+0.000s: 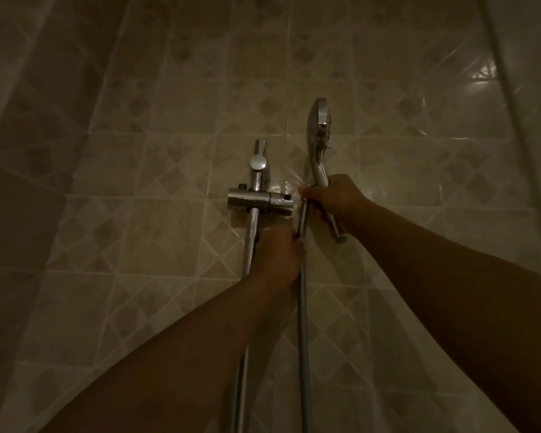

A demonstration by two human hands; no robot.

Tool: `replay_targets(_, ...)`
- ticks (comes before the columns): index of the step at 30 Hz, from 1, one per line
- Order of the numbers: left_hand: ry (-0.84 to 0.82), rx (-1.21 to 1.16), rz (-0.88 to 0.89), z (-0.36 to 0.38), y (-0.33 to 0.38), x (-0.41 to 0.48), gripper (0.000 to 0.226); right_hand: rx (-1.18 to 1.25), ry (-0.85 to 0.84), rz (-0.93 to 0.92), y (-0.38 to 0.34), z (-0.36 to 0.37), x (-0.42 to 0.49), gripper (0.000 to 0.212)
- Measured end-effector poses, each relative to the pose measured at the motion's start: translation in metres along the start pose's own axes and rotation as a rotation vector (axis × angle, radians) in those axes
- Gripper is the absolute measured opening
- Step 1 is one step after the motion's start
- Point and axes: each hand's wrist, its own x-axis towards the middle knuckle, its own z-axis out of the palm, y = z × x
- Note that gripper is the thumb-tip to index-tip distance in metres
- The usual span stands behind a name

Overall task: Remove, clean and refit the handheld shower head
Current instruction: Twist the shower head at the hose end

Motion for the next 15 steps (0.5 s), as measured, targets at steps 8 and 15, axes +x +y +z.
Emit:
replay_targets(8, -0.004, 0.455, 0.081, 0.009, 0.005, 0.012, 0.029, -0.013, 0.055, -0.078, -0.014, 0.006, 0.020, 0.037)
replay_targets(15, -0.001, 0.637, 0.124, 0.007, 0.003, 0.017, 0.023, 0.050, 0.020, -0.118, -0.014, 0.010, 0.023, 0.033)
